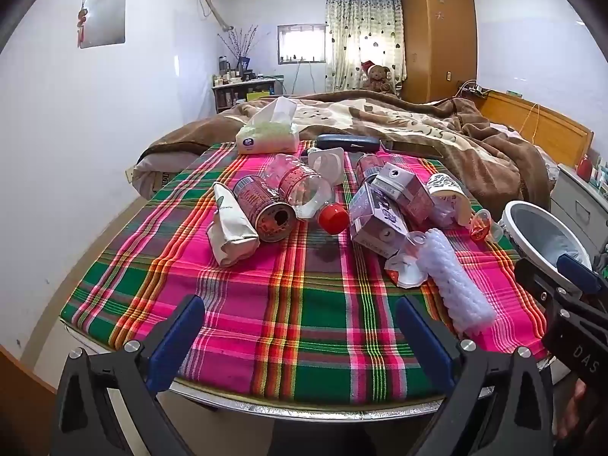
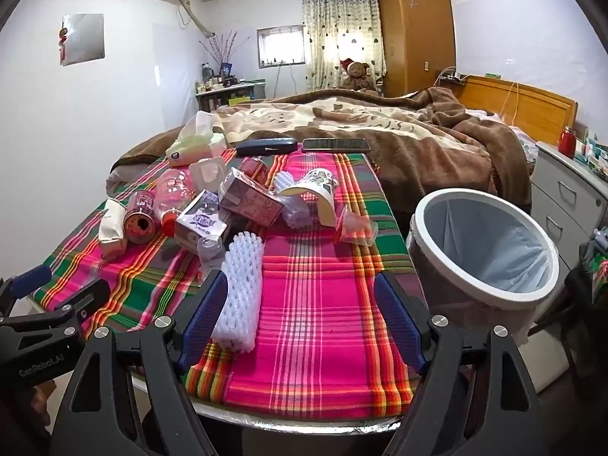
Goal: Collect trash
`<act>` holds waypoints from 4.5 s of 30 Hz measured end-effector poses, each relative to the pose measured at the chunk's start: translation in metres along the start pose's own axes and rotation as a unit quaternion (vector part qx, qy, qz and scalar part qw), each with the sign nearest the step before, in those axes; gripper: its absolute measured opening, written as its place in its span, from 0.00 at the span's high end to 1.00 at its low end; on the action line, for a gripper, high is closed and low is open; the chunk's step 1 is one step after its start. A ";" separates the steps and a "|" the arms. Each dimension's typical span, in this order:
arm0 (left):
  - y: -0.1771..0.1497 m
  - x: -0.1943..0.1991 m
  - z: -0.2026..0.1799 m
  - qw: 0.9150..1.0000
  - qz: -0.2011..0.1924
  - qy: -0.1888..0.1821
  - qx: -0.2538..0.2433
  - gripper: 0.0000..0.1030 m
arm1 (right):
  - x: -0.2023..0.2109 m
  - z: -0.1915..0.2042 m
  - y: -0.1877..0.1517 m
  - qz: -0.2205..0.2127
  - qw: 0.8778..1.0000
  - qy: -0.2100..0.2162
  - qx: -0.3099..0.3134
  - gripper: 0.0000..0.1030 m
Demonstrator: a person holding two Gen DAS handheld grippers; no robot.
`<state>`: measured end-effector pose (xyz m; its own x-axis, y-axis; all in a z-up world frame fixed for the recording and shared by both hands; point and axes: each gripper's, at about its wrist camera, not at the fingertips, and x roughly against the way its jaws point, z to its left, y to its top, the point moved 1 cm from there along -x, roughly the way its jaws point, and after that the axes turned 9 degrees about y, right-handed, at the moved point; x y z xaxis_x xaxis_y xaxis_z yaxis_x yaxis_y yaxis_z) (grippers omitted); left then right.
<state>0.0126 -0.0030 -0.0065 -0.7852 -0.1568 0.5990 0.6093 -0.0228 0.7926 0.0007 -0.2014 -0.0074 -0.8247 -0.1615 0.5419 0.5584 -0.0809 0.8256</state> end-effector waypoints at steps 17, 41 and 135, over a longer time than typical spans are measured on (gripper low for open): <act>0.001 0.007 0.003 1.000 0.001 0.003 0.003 0.01 | 0.002 0.000 0.002 -0.005 1.000 -0.009 0.006 0.22; 0.003 0.008 0.005 1.000 -0.001 0.005 0.004 0.01 | 0.003 0.000 0.002 -0.006 1.000 -0.011 0.008 0.22; 0.057 -0.162 0.089 0.986 0.126 -0.039 0.105 0.61 | -0.064 -0.008 0.010 0.054 0.995 0.070 -0.043 0.87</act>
<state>0.1647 0.1089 -0.0478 -0.6229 -0.0557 0.7803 0.7560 0.2137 0.6187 0.0599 -0.1999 -0.0347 -0.7425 -0.3083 0.5946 0.6534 -0.1382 0.7443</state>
